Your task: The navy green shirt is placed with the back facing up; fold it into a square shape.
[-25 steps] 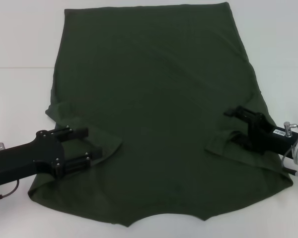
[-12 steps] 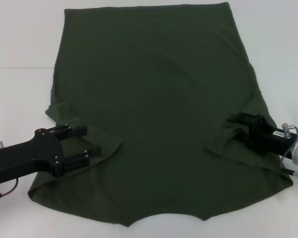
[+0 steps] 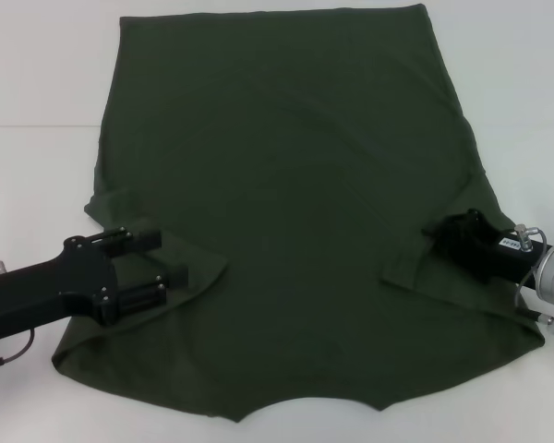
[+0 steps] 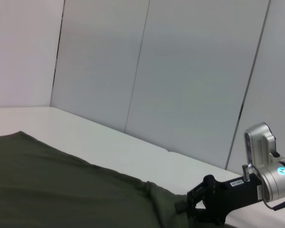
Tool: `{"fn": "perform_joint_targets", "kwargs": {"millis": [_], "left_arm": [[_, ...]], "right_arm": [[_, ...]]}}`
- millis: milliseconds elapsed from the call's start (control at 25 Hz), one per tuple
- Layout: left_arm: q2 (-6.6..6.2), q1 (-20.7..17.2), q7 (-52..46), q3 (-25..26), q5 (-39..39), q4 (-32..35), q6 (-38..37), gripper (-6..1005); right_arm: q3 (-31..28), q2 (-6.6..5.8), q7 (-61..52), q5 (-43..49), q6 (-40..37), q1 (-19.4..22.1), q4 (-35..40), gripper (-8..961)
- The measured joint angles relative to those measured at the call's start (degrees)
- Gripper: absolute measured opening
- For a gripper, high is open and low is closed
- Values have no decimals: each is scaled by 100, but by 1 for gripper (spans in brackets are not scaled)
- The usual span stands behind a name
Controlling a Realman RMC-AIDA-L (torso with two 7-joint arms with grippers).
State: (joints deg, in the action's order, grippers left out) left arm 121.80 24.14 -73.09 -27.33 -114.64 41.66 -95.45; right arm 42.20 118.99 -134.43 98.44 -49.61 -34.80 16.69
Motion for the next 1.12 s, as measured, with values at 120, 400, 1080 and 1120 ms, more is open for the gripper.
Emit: {"fn": "perform_joint_targets", "kwargs": {"millis": [120,400,1080,1120], "left_arm": [[0,-5,5,0,40,-6,0,700],[1,-41,6,0,43,-18,0,700],[40,-100,-21,0,100,6,-92,699],[41,-107,-21,0,100,6,-93,699]], "right_arm": [[53,1,51,0,8,-35,5,312],[567,-107,76,83,160,-268,59,36],[746,-499,-1134,2142,-368,-760,1006,37],[746,-514,-1216,2280,-433,-791,1070,37]]}}
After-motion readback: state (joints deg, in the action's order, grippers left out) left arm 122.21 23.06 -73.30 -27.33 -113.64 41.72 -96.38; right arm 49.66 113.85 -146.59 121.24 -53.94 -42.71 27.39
